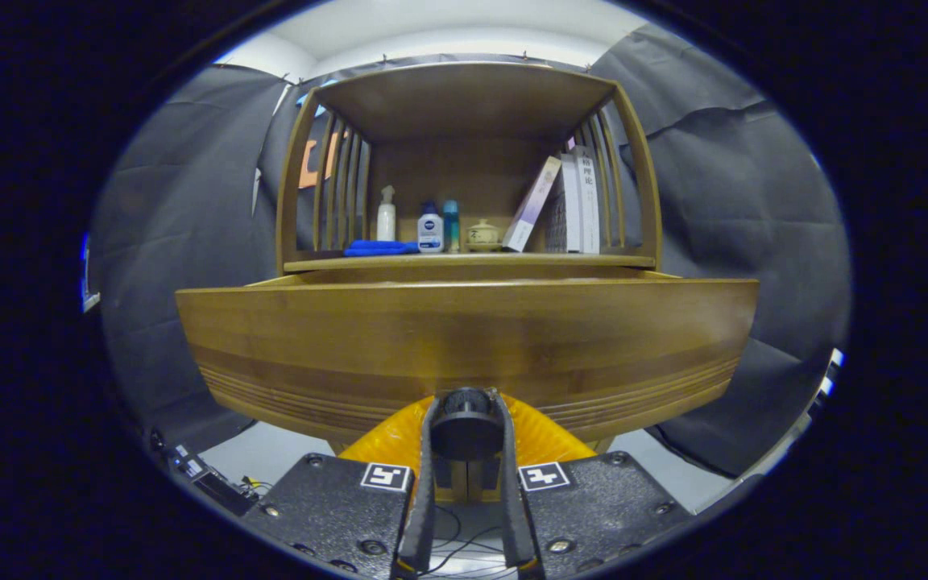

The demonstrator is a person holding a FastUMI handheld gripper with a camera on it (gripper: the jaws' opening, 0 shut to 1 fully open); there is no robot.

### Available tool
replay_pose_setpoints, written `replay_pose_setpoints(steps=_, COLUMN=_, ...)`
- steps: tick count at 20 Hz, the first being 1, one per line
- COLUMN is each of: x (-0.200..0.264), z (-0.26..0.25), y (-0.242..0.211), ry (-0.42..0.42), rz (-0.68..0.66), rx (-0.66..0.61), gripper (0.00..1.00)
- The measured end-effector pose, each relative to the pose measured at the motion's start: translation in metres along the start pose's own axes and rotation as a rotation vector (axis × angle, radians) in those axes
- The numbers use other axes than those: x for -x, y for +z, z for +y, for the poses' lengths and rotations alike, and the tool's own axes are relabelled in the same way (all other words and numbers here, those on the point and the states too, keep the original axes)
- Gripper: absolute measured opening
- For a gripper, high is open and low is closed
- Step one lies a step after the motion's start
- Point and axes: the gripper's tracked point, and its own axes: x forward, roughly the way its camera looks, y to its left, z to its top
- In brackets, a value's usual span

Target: Pull open the drawer, take out the items inside it, and place them on the countertop above the cabinet.

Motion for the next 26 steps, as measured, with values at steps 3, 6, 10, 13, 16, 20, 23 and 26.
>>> replay_pose_setpoints(steps=3, x=0.006, z=0.002, y=-0.005, ry=0.003, rz=-0.006, rx=0.018, gripper=0.4)
replay_pose_setpoints(steps=6, x=0.008, z=0.002, y=-0.006, ry=0.007, rz=-0.004, rx=0.011, gripper=0.43)
replay_pose_setpoints(steps=10, x=0.028, z=-0.007, y=0.024, ry=0.008, rz=-0.077, rx=0.024, gripper=0.69)
replay_pose_setpoints(steps=13, x=0.044, z=-0.004, y=0.061, ry=0.049, rz=-0.125, rx=0.003, gripper=0.92)
replay_pose_setpoints(steps=16, x=0.056, z=-0.013, y=0.121, ry=0.052, rz=-0.209, rx=-0.025, gripper=0.97)
replay_pose_setpoints(steps=20, x=0.041, z=-0.009, y=0.189, ry=0.076, rz=-0.25, rx=-0.007, gripper=0.99)
replay_pose_setpoints(steps=23, x=0.016, z=-0.003, y=0.227, ry=0.104, rz=-0.198, rx=-0.024, gripper=0.99)
replay_pose_setpoints(steps=26, x=-0.022, z=0.0, y=0.252, ry=0.106, rz=-0.11, rx=-0.019, gripper=0.99)
